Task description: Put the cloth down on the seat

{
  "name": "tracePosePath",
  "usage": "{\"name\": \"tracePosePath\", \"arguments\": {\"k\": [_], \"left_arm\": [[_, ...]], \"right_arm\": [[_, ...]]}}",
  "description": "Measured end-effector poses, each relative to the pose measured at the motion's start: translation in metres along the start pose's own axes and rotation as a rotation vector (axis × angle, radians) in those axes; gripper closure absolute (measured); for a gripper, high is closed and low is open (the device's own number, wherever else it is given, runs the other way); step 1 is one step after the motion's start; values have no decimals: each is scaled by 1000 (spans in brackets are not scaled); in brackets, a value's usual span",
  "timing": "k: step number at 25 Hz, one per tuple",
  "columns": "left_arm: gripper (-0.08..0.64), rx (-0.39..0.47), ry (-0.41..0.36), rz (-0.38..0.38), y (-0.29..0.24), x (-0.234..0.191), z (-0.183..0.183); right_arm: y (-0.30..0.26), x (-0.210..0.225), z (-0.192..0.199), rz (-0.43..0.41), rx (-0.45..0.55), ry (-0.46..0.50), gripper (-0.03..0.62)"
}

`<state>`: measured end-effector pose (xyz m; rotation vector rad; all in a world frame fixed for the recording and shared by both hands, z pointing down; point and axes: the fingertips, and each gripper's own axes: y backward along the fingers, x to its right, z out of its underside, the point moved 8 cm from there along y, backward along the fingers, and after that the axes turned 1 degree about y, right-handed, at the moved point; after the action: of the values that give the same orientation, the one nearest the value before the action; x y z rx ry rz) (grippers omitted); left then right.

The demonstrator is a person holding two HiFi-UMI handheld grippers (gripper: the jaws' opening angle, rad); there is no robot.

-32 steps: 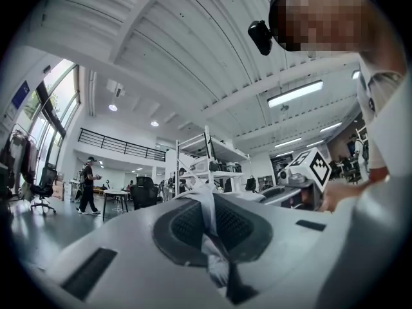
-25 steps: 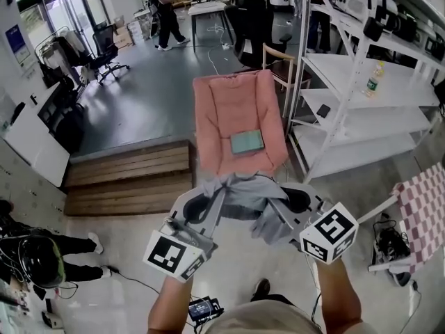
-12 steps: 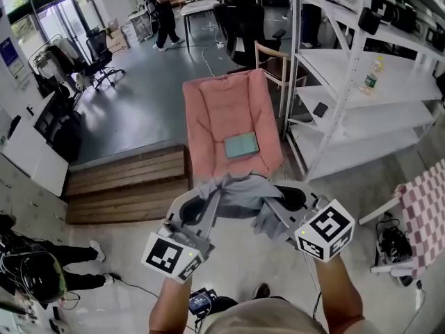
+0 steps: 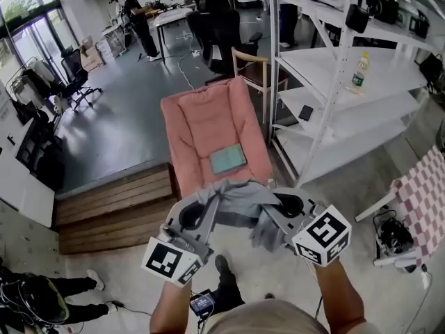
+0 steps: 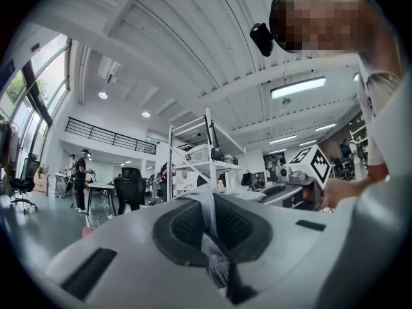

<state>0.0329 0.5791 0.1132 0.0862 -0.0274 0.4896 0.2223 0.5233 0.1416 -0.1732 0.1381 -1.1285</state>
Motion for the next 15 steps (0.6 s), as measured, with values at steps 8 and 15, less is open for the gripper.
{"name": "tracePosePath", "arguments": {"k": [8, 15], "left_arm": [[546, 32, 40, 135, -58, -124, 15], [546, 26, 45, 189, -92, -208, 17]], "right_arm": [[-103, 46, -10, 127, -29, -25, 571], [-176, 77, -35, 194, -33, -31, 571]]}}
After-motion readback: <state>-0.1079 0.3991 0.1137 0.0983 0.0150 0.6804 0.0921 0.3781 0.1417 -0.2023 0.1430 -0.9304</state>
